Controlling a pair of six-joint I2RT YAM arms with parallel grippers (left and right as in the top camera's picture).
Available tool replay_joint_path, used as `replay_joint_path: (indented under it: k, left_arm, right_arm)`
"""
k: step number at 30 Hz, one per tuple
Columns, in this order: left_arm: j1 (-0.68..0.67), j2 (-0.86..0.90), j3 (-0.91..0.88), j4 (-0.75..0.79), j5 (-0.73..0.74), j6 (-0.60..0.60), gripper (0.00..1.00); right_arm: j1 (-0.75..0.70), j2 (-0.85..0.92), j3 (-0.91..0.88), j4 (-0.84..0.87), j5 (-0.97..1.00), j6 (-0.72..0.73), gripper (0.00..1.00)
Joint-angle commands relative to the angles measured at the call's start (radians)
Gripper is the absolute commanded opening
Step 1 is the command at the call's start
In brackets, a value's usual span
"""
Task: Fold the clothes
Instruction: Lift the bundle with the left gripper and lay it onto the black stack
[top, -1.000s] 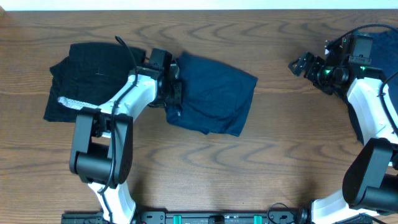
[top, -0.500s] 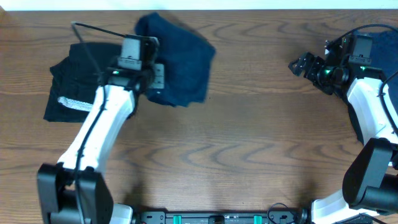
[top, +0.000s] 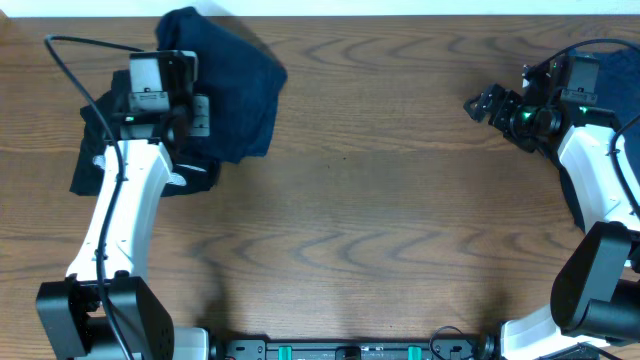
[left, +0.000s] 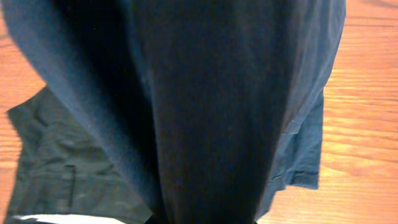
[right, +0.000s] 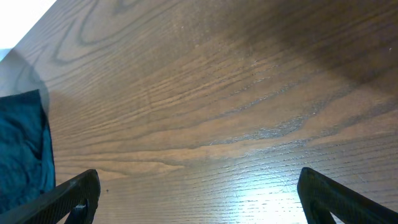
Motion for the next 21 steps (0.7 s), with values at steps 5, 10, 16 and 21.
replay_joint_path:
  k: [5, 10, 16, 21]
  left_arm:
    - [0.06, -0.027, 0.027, 0.022, -0.013, 0.021, 0.05]
    - [0.087, -0.028, 0.027, 0.044, -0.012, -0.011, 0.06]
    - [0.089, -0.028, 0.027, 0.075, -0.012, -0.107, 0.06]
    - [0.088, -0.032, 0.027, 0.087, 0.077, -0.245, 0.06]
  right_arm:
    - [-0.002, 0.006, -0.002, 0.0, 0.0, -0.001, 0.99]
    - [-0.002, 0.006, -0.002, -0.001, 0.0, -0.001, 0.99]
    - [-0.002, 0.006, -0.002, -0.001, 0.0, -0.001, 0.99]
    - [-0.002, 0.006, -0.002, 0.0, 0.0, -0.001, 0.99]
